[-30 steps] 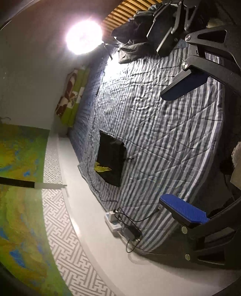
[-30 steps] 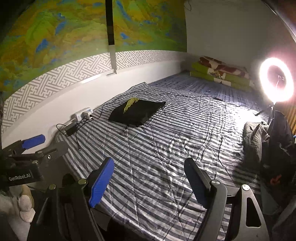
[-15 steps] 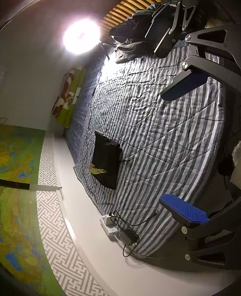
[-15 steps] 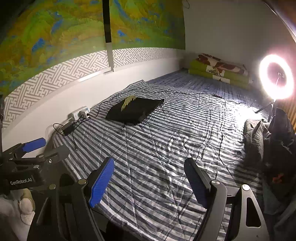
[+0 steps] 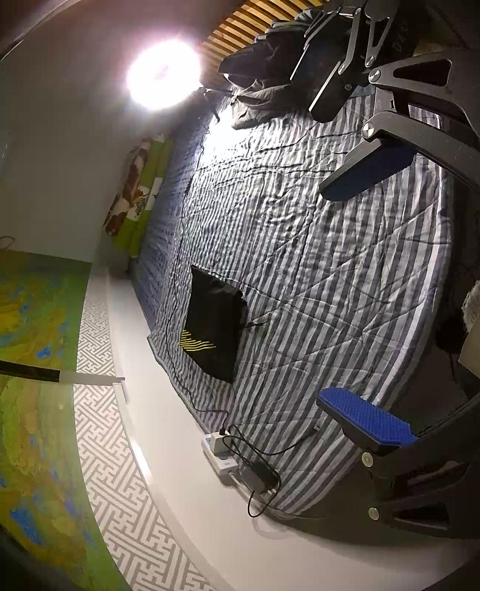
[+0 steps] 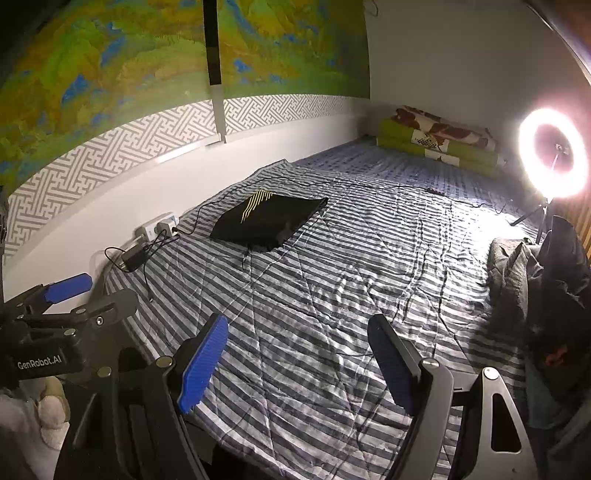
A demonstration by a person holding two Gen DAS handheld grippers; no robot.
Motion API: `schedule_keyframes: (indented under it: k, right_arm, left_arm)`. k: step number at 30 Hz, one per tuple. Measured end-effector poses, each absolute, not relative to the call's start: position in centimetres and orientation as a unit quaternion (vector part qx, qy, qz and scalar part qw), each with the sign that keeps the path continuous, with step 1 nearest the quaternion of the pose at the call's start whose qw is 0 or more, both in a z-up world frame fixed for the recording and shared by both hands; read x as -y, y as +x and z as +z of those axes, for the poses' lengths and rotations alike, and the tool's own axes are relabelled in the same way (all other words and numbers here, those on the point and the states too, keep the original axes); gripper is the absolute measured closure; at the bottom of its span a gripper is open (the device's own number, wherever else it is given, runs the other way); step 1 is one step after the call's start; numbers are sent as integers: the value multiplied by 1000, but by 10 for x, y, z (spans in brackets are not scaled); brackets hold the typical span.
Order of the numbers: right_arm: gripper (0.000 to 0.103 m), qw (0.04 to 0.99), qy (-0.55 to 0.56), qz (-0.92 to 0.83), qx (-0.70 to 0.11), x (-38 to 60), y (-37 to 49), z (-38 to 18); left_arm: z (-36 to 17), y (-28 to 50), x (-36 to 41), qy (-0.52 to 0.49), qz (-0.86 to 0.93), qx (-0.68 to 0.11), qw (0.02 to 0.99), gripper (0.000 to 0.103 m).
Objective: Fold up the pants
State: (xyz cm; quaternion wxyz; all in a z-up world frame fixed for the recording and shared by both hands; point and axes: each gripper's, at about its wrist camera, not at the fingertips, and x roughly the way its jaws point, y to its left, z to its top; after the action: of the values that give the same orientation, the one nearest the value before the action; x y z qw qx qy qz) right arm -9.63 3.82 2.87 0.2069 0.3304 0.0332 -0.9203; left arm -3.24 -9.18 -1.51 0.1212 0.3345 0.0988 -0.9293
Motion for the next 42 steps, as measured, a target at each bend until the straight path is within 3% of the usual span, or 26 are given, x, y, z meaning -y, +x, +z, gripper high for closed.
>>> schedule_keyframes:
  k: [42]
  right_arm:
    - [28,206,343,-916,-29,-30,-99,23]
  left_arm:
    - [-19,-40,94,341,-929,-94,108,1]
